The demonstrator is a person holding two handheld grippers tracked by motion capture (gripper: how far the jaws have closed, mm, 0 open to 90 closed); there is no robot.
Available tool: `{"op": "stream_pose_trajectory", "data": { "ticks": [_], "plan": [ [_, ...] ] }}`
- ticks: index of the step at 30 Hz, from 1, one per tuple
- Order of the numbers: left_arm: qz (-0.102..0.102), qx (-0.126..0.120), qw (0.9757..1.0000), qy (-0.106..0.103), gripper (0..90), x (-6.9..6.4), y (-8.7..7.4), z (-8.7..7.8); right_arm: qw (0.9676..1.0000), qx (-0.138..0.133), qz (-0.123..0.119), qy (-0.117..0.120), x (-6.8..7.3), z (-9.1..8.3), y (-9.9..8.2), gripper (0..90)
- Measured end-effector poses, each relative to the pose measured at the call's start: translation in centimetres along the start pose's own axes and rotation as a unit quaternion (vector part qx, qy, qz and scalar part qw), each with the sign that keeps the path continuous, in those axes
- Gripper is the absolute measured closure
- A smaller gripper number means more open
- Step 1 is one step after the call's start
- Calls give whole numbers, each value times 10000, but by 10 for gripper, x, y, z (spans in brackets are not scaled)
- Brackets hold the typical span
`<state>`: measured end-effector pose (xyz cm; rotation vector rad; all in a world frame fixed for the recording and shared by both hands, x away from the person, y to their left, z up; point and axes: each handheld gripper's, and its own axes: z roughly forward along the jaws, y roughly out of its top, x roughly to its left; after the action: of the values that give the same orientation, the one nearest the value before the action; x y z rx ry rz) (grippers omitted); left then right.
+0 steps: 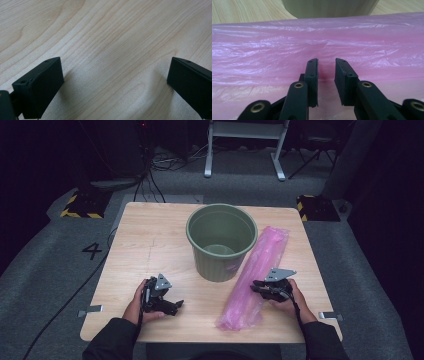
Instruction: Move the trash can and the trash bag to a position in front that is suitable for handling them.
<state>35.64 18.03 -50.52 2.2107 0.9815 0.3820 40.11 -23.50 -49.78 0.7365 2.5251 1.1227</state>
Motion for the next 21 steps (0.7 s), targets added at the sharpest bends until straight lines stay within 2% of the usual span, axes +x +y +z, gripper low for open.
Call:
{"op": "stream_pose_trajectory", "data": {
  "ticks": [1,4,5,6,7,10,11,12,13,14,15,16,19,21],
  "plan": [
    [-13,68,10000,17,7,-1,2,0,10000,-26,32,36,0,1,0,723],
    [-48,73,9999,68,43,-3,5,-1,10000,-29,62,64,1,4,1,722],
    [-226,5,9995,227,177,-6,8,-1,9999,-52,63,91,1,6,2,723],
    [-226,5,9995,227,214,-6,8,-1,9999,-52,63,91,1,6,2,723],
    [-241,24,9993,285,214,-8,11,-1,9999,-62,75,108,2,7,3,723],
    [-34,-100,9999,59,176,-17,19,-1,9998,-93,79,147,4,11,6,723],
    [74,-146,9999,-20,176,-26,26,0,9998,-92,33,175,7,14,8,723],
    [74,-146,9999,-20,180,-26,26,0,9998,-92,33,175,7,14,8,723],
    [105,-191,9997,-112,182,-29,29,1,9997,-111,24,233,10,16,10,723],
    [146,-234,9994,-207,182,-34,33,2,9997,-111,24,233,10,16,10,723],
    [283,-261,9988,-309,182,-42,40,6,9996,-105,12,252,12,18,11,721],
    [283,-261,9988,-309,183,-42,40,6,9996,-105,12,252,12,18,11,721],
    [393,-346,9974,-485,184,-53,49,11,9996,-125,24,267,14,19,12,709],
    [471,-357,9959,-688,196,-63,57,18,9995,-123,4,278,16,20,13,696]
  ]
}}
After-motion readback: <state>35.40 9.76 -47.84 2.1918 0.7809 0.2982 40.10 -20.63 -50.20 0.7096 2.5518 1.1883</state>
